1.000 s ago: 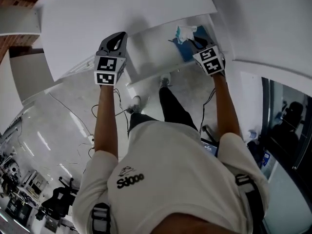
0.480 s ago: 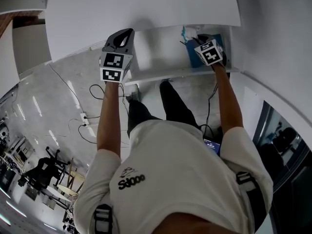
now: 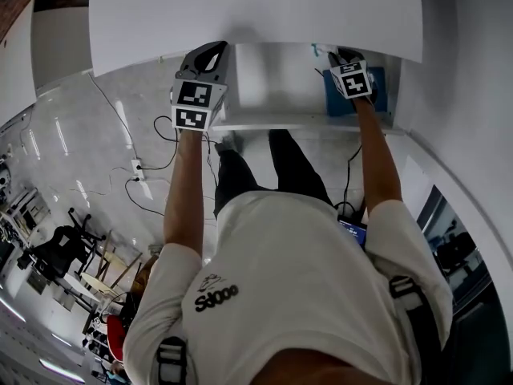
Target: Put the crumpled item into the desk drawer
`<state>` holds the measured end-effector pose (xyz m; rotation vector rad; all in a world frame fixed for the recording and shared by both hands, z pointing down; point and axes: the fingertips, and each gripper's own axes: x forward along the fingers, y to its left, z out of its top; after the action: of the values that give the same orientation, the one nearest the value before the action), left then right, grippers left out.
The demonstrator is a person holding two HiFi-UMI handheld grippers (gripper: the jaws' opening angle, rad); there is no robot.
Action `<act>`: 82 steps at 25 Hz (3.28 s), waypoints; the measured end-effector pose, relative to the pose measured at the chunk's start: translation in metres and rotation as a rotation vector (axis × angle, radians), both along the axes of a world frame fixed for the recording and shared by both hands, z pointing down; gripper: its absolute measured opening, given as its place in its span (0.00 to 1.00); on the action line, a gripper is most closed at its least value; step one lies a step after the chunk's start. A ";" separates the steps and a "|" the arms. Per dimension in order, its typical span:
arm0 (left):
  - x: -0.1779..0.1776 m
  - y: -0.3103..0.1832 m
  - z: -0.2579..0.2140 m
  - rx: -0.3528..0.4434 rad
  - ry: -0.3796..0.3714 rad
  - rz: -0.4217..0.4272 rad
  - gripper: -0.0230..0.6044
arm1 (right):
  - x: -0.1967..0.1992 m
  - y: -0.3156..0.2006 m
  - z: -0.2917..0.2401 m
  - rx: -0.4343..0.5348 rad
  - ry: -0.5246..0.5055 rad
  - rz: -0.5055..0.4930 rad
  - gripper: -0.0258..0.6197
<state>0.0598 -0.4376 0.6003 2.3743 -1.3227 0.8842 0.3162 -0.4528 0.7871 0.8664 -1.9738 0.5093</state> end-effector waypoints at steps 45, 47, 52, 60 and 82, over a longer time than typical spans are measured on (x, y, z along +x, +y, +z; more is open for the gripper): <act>-0.045 0.127 -0.185 0.310 0.190 0.320 0.05 | -0.020 0.201 -0.351 0.592 0.052 0.414 0.05; -0.053 0.141 -0.199 0.336 0.196 0.332 0.05 | -0.034 0.219 -0.371 0.624 0.042 0.415 0.05; -0.062 0.178 -0.238 0.412 0.220 0.384 0.05 | -0.062 0.263 -0.419 0.714 0.040 0.408 0.05; -0.077 0.242 -0.292 0.519 0.225 0.486 0.05 | -0.101 0.334 -0.471 0.814 0.019 0.443 0.05; -0.109 0.341 -0.339 0.590 0.297 0.568 0.05 | -0.183 0.433 -0.531 0.905 -0.033 0.403 0.05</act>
<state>-0.0491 -0.0967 0.2616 3.2696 -0.8767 0.2307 0.1331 -0.0199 0.2566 1.8355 -2.0534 -0.2063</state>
